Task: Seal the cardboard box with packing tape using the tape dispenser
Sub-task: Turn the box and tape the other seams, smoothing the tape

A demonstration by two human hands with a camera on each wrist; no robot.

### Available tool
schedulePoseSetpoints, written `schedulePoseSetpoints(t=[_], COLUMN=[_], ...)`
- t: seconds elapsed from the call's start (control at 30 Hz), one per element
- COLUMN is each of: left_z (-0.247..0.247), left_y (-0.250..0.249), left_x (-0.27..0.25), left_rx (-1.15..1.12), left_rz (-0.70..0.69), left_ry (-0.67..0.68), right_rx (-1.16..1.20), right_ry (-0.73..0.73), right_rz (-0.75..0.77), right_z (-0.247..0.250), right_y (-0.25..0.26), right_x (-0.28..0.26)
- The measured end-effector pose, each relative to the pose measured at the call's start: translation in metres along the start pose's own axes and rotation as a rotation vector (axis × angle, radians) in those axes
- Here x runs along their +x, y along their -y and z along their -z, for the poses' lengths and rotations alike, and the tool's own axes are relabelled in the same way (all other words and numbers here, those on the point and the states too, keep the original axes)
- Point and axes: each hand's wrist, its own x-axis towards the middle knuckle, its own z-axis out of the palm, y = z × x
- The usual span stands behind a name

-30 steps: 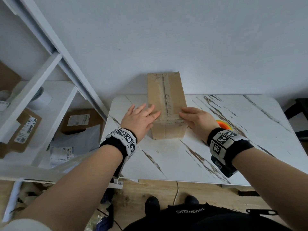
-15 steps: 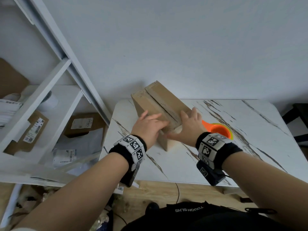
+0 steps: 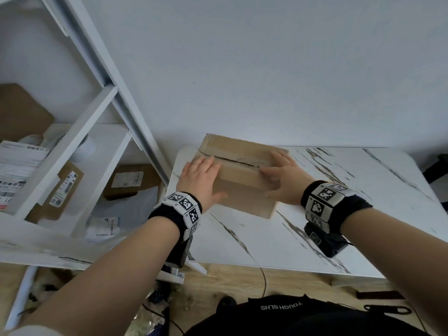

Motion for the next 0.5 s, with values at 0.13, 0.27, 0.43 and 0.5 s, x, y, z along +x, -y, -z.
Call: schedulePoseSetpoints(t=[0.13,0.27,0.43,0.5], left_z=[-0.006,-0.012,-0.015,-0.016], left_y=[0.007,0.003,0.005,0.005], left_x=[0.003,0.003,0.002,0.004], left_rx=[0.029,-0.075,-0.165,-0.155], left_rz=[-0.010,-0.058,-0.075,-0.082], left_ry=[0.024,0.001,0.023,0.037], right_rx=[-0.093,-0.175,-0.152,-0.148], right_ry=[-0.086,-0.147,-0.114,-0.093], right_rz=[-0.036,-0.088,-0.087,-0.041], right_z=[0.005,-0.003,-0.015,-0.021], right_y=[-0.004,0.011,0.039,0.056], right_x=[-0.002,0.002,0.013,0.020])
